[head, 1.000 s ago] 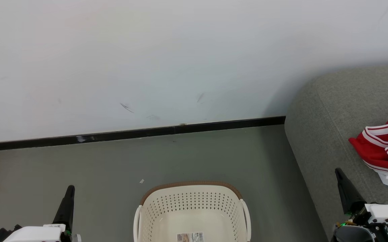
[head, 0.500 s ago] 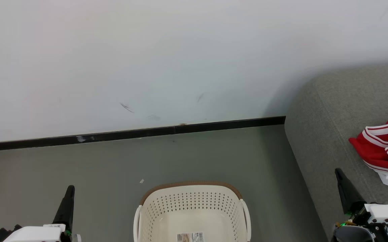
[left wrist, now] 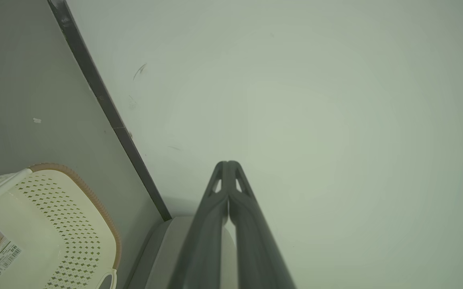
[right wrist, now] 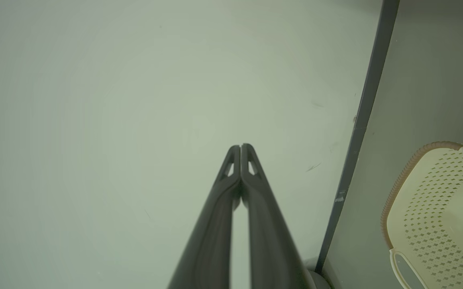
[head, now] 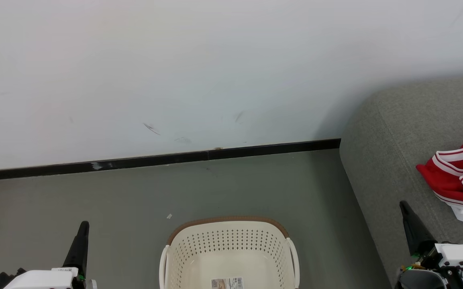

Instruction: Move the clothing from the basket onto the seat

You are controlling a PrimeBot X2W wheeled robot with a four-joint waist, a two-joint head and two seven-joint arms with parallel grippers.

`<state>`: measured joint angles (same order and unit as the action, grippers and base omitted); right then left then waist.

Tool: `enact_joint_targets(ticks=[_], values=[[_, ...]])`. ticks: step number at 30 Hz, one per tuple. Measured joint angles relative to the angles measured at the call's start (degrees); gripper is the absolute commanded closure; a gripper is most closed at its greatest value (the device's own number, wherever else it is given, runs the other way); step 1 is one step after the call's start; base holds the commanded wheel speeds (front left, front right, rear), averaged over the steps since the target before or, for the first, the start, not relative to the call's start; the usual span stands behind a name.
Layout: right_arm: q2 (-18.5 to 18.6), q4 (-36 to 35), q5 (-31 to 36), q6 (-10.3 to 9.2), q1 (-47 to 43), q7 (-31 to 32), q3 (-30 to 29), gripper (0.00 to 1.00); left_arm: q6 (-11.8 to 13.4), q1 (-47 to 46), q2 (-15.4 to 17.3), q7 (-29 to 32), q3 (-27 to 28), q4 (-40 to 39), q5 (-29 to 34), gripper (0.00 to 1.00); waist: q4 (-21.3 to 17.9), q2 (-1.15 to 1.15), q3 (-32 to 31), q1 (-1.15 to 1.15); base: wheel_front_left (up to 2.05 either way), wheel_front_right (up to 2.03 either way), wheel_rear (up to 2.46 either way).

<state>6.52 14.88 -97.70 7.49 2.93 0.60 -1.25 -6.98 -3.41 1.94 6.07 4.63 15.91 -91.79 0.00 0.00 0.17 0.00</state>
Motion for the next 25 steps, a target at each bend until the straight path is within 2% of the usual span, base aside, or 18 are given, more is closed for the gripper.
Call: enact_joint_targets(ticks=[25], values=[[-0.1,0.0,0.1,0.0,0.0,0.5,-0.2,1.0,0.0,0.0,0.0,0.0,0.0,0.0,0.0,1.0,0.0,0.0,0.0,0.0,0.0,0.0,0.0]])
